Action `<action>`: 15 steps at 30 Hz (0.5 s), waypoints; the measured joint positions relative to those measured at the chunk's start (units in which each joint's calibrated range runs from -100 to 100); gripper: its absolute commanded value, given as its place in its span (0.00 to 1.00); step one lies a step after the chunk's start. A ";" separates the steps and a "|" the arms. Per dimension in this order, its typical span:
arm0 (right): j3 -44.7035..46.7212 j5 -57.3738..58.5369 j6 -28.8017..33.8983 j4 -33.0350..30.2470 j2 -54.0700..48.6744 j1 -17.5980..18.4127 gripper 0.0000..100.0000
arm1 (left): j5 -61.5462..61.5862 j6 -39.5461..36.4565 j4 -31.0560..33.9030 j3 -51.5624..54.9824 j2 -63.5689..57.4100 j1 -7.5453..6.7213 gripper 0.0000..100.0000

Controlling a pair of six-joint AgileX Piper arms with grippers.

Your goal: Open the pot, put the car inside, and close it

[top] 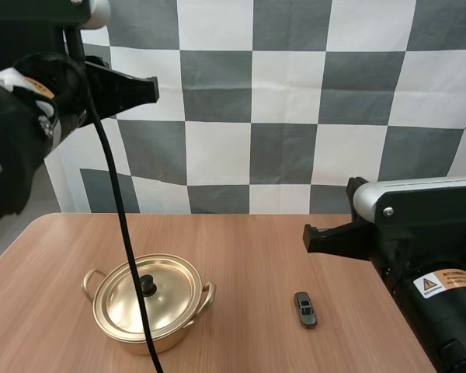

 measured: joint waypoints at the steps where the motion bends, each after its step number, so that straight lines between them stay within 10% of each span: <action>1: 0.00 2.60 0.00 0.00 0.00 0.00 0.00 | 2.74 0.00 0.17 -2.11 1.98 0.00 0.31; 15: 0.00 20.91 0.00 0.00 0.00 0.00 0.00 | 39.26 0.81 2.30 3.36 11.32 0.00 0.31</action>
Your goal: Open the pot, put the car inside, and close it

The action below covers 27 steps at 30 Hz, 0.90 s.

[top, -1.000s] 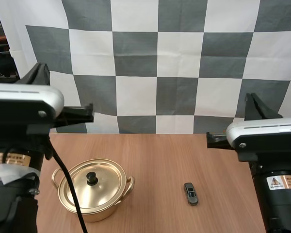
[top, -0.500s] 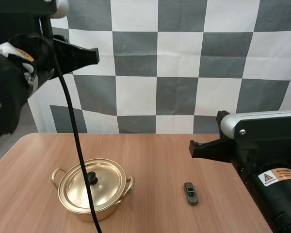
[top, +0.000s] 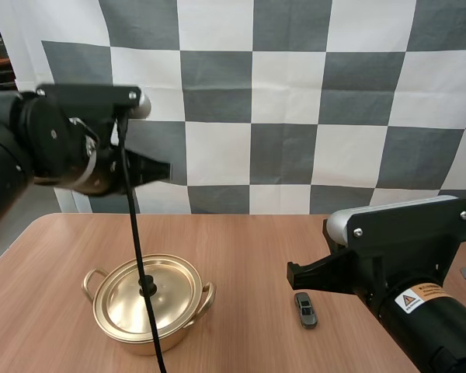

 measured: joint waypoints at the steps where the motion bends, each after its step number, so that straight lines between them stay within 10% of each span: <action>1: 0.00 0.00 0.00 0.00 0.00 0.00 0.00 | 2.07 0.00 0.14 1.66 -0.35 0.00 0.31; 12: 0.00 0.00 0.00 0.00 0.00 0.00 0.00 | 29.22 0.00 -0.04 3.21 -7.91 0.00 0.31; 27: 0.00 0.00 0.00 0.00 0.00 0.00 0.00 | 30.04 0.14 -5.30 -5.71 -13.31 0.00 0.31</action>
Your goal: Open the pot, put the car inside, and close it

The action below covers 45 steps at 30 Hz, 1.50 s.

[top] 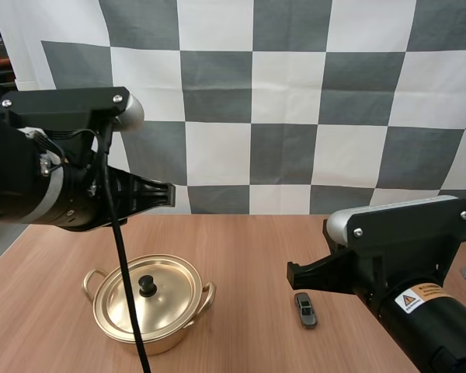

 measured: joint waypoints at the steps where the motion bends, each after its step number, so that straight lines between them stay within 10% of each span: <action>1: 0.00 0.00 0.00 0.00 0.00 0.00 0.00 | 0.00 0.00 0.54 0.52 0.00 0.00 0.31; 45: 0.00 0.00 0.00 0.00 0.00 0.00 0.00 | -9.47 0.26 3.36 11.49 15.57 0.00 0.31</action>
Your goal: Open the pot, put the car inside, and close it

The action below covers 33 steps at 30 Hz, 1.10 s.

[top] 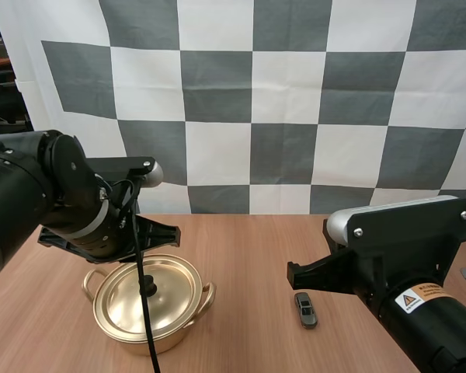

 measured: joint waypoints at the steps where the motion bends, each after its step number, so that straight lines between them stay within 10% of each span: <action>1: 0.00 0.00 0.00 0.00 -0.13 0.00 0.00 | -0.48 0.00 0.27 0.00 -0.17 0.00 0.31; 14: 0.00 0.00 0.00 0.00 -0.13 0.00 0.00 | 6.43 1.59 -3.34 0.00 1.32 0.00 0.33; 27: 0.00 0.00 0.00 0.00 -0.13 0.00 0.00 | 9.40 12.36 -7.05 0.00 7.90 0.00 1.00; 33: 0.00 0.00 0.00 0.29 -0.13 0.00 0.00 | 9.40 18.73 -11.79 0.00 7.90 0.00 1.00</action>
